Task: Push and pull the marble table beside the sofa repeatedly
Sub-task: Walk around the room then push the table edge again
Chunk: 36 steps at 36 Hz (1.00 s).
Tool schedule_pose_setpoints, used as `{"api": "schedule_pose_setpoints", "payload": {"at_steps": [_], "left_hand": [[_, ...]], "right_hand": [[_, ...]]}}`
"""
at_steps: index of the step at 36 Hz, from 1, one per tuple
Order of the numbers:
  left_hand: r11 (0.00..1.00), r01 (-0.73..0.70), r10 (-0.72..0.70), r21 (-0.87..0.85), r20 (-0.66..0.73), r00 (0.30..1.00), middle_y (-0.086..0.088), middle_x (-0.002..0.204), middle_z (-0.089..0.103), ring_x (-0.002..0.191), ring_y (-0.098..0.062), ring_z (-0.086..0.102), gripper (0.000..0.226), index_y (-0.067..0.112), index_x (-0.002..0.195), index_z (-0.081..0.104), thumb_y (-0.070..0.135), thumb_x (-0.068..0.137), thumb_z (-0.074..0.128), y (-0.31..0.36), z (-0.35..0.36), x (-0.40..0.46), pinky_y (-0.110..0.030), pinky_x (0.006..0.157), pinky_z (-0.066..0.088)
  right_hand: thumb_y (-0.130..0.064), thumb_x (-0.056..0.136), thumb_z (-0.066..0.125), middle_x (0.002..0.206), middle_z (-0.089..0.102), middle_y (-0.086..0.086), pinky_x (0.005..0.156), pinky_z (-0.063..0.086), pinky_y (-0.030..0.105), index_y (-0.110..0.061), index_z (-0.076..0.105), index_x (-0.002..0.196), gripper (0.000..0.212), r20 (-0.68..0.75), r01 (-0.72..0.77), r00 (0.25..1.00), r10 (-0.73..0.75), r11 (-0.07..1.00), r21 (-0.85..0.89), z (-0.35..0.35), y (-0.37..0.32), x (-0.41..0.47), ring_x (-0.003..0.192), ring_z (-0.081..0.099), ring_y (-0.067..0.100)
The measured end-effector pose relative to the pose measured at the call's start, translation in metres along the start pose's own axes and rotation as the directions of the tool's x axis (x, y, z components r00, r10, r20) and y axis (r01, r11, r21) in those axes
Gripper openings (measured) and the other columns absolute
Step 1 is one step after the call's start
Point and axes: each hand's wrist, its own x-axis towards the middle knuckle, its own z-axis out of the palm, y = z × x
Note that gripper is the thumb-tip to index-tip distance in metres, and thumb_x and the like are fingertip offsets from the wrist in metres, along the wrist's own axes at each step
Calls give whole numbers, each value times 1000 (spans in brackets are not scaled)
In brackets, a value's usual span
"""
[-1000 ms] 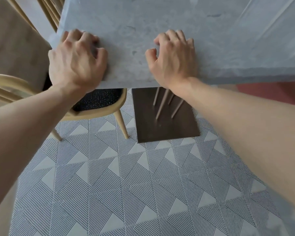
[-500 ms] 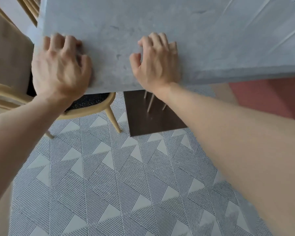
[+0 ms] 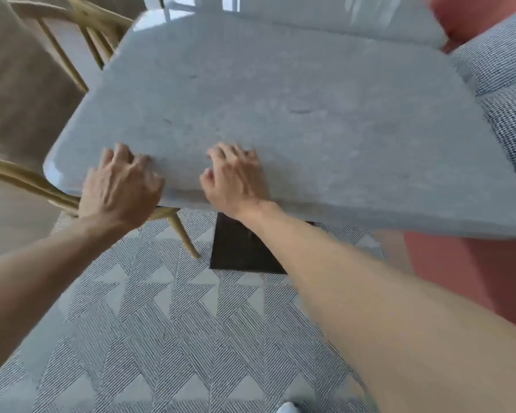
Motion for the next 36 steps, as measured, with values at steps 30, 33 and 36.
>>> {"api": "schedule_pose_setpoints", "payload": {"at_steps": [30, 33, 36], "left_hand": [[977, -198, 179, -74, -205, 962, -11, 143, 54, 128, -37, 46, 46, 13, 132, 57, 38, 97, 40, 287, 83, -5, -46, 113, 28], [980, -186, 170, -73, -193, 966, -11, 142, 54, 127, -37, 46, 45, 13, 131, 56, 37, 96, 41, 287, 81, -5, -46, 112, 28], [983, -172, 157, -70, -190, 969, -12, 141, 54, 127, -36, 46, 44, 12, 130, 56, 36, 96, 41, 291, 83, -3, -47, 112, 29]], "right_hand": [[-42, 81, 40, 115, 66, 6, 92, 35, 45, -16, 65, 111, 47, -339, -396, 879, 334, 909, -131, -91, 359, -148, 112, 54, 31], [-42, 81, 42, 113, 66, 6, 91, 34, 45, -16, 66, 110, 45, -332, -391, 884, 329, 909, -142, -90, 359, -145, 112, 54, 31], [-41, 81, 42, 114, 66, 6, 92, 35, 46, -16, 66, 110, 45, -326, -382, 889, 322, 913, -140, -90, 364, -142, 112, 54, 31]]}}
